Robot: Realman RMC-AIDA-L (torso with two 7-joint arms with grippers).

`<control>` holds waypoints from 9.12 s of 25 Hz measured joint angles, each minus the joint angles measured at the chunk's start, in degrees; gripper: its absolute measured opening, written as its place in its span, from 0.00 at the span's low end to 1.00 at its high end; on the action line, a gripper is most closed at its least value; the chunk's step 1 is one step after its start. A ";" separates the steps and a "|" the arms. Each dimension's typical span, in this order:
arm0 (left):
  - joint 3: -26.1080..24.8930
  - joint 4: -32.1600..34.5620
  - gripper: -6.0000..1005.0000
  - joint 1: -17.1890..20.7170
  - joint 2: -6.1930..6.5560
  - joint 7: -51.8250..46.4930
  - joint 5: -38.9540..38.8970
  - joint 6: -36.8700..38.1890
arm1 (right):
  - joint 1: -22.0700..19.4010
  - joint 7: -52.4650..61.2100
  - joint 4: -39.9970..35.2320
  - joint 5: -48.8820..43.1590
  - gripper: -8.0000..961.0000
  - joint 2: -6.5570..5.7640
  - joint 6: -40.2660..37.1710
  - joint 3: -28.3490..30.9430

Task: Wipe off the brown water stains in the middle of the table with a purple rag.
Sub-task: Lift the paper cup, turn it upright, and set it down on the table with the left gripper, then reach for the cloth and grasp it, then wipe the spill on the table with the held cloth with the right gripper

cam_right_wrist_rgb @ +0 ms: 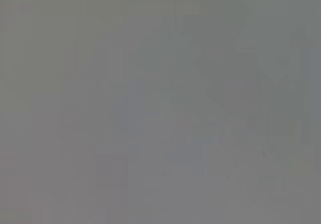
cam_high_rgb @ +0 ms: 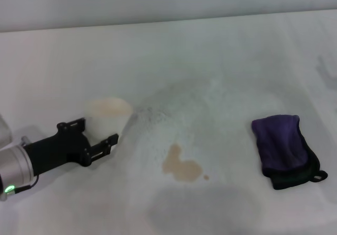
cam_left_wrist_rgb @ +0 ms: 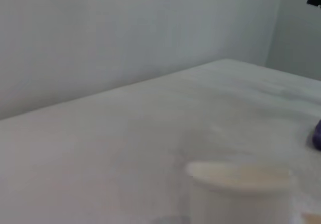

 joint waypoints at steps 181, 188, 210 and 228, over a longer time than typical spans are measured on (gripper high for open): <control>-0.04 -11.66 0.89 13.66 0.29 20.22 -52.84 7.85 | 14.20 169.62 -69.08 -108.47 0.25 0.03 9.91 -75.50; -0.04 -11.66 0.89 13.75 0.28 20.21 -52.84 7.84 | 14.07 169.35 -67.91 -108.82 0.24 -0.01 9.36 -75.60; -0.04 -11.66 0.89 13.24 0.36 20.21 -52.84 7.84 | 18.32 167.66 -68.56 -100.01 0.10 0.48 4.44 -82.25; 0.05 -10.48 0.89 12.16 0.29 21.84 -52.21 8.39 | 29.46 167.95 -66.46 -77.86 0.10 0.61 -7.13 -98.97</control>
